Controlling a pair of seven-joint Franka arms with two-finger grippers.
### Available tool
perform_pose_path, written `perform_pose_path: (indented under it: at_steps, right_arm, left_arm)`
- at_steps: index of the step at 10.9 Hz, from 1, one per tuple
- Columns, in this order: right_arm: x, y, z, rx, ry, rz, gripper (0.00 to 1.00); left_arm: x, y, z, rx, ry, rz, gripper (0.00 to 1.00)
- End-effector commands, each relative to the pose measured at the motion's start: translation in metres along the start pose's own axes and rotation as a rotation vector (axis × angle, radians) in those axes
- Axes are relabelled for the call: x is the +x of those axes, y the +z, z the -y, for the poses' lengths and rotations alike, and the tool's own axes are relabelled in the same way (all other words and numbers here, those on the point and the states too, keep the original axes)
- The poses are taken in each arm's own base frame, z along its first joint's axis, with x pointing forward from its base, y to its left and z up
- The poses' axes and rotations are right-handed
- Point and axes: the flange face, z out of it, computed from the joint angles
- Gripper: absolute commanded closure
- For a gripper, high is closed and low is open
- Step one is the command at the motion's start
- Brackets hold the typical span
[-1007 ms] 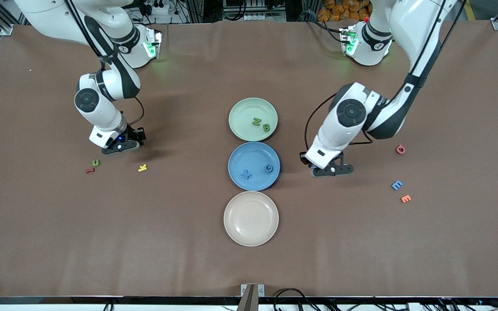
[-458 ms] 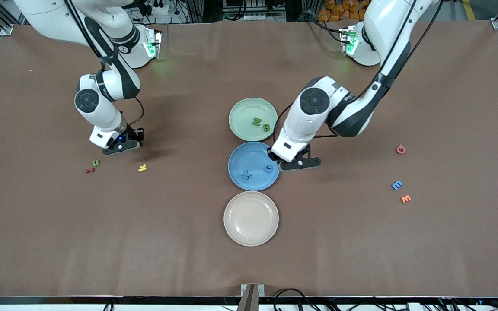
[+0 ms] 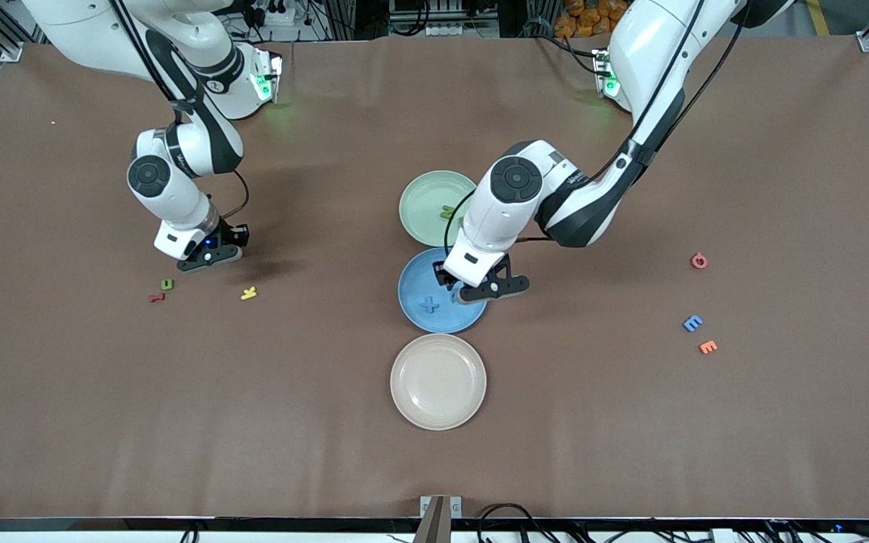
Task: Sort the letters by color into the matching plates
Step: 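Grasp the green d with the right gripper while the left gripper withdraws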
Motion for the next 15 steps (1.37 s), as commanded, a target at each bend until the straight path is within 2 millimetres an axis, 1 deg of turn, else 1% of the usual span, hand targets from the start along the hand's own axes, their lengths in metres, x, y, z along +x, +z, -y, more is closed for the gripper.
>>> perform_pose_path:
  at_steps: [1, 2, 3, 4, 5, 6, 7, 8, 9, 11, 13, 14, 15]
  right_arm:
    - [0.003, -0.004, -0.003, 0.001, -0.003, -0.014, 1.00]
    - [0.007, -0.007, -0.003, -0.001, -0.001, -0.020, 1.00]
    - [0.016, -0.012, 0.000, 0.001, -0.009, 0.004, 1.00]
    - [0.023, -0.018, 0.001, 0.013, 0.008, 0.030, 1.00]
    - [0.028, -0.021, 0.006, 0.028, 0.026, 0.026, 1.00]
    - [0.034, -0.024, 0.018, 0.045, 0.035, 0.016, 1.00]
    - [0.041, -0.029, 0.028, 0.069, 0.061, 0.006, 1.00]
    - [0.049, -0.034, 0.042, 0.093, 0.083, 0.019, 1.00]
    - [0.055, -0.039, 0.056, 0.104, 0.104, 0.023, 1.00]
    - [0.065, -0.046, 0.091, 0.104, 0.176, 0.014, 1.00]
    - [0.076, -0.053, 0.138, 0.108, 0.248, 0.002, 1.00]
    - [0.082, -0.055, 0.160, 0.110, 0.283, -0.004, 1.00]
    - [0.087, -0.059, 0.188, 0.117, 0.323, -0.011, 1.00]
  left_arm:
    - [0.010, 0.001, 0.002, 0.030, -0.006, -0.010, 0.00]
    - [0.016, 0.004, 0.013, 0.065, 0.015, 0.006, 0.00]
    - [0.028, 0.007, 0.029, 0.113, 0.060, 0.023, 0.00]
    - [0.040, 0.008, 0.044, 0.147, 0.075, 0.039, 0.00]
    - [0.053, 0.009, 0.062, 0.175, 0.072, 0.057, 0.00]
    - [0.064, 0.013, 0.081, 0.199, 0.079, 0.076, 0.00]
    - [0.076, 0.017, 0.104, 0.219, 0.075, 0.086, 0.00]
    - [0.096, 0.009, 0.127, 0.240, 0.091, 0.061, 0.00]
    - [0.106, 0.007, 0.147, 0.250, 0.103, 0.067, 0.00]
    - [0.129, -0.001, 0.201, 0.267, 0.137, 0.092, 0.00]
    - [0.143, -0.008, 0.246, 0.278, 0.225, 0.123, 0.00]
    - [0.147, -0.013, 0.264, 0.281, 0.271, 0.136, 0.00]
    - [0.147, -0.017, 0.280, 0.285, 0.321, 0.152, 0.00]
